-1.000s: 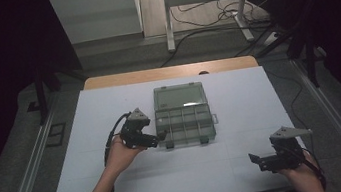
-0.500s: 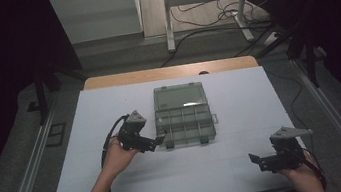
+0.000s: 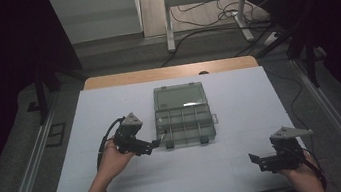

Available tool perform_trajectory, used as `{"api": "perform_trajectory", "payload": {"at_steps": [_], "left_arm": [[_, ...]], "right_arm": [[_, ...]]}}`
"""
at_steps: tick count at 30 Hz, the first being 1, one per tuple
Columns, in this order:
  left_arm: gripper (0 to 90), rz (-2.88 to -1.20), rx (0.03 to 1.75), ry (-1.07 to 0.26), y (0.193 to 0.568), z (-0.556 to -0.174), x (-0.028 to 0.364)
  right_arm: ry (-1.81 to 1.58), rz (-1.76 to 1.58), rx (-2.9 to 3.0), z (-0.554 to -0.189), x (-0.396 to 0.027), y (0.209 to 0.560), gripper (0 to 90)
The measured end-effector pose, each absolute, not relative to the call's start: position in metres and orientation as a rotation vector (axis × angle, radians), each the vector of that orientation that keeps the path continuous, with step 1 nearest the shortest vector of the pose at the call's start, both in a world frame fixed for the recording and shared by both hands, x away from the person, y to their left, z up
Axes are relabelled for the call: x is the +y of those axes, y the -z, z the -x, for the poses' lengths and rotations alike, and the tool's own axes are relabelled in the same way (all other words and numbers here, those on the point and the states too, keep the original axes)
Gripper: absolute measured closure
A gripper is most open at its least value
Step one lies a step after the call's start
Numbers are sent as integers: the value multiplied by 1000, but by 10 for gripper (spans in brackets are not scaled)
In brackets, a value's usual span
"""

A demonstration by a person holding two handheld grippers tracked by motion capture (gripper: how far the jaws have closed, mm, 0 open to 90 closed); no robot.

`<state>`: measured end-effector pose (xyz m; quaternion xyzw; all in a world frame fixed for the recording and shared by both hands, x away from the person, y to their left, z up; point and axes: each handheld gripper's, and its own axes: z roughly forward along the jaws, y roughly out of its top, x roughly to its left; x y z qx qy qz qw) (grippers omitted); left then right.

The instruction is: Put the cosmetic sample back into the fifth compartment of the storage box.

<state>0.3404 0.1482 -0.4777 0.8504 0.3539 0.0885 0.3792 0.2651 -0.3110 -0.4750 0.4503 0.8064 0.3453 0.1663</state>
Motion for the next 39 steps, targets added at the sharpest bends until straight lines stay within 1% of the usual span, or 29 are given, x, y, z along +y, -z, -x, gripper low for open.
{"api": "perform_trajectory", "payload": {"at_steps": [39], "left_arm": [[21,-2120,974,-271,477,-309,191]], "right_arm": [[-981,-1280,2298,-265,-310,475,24]]}}
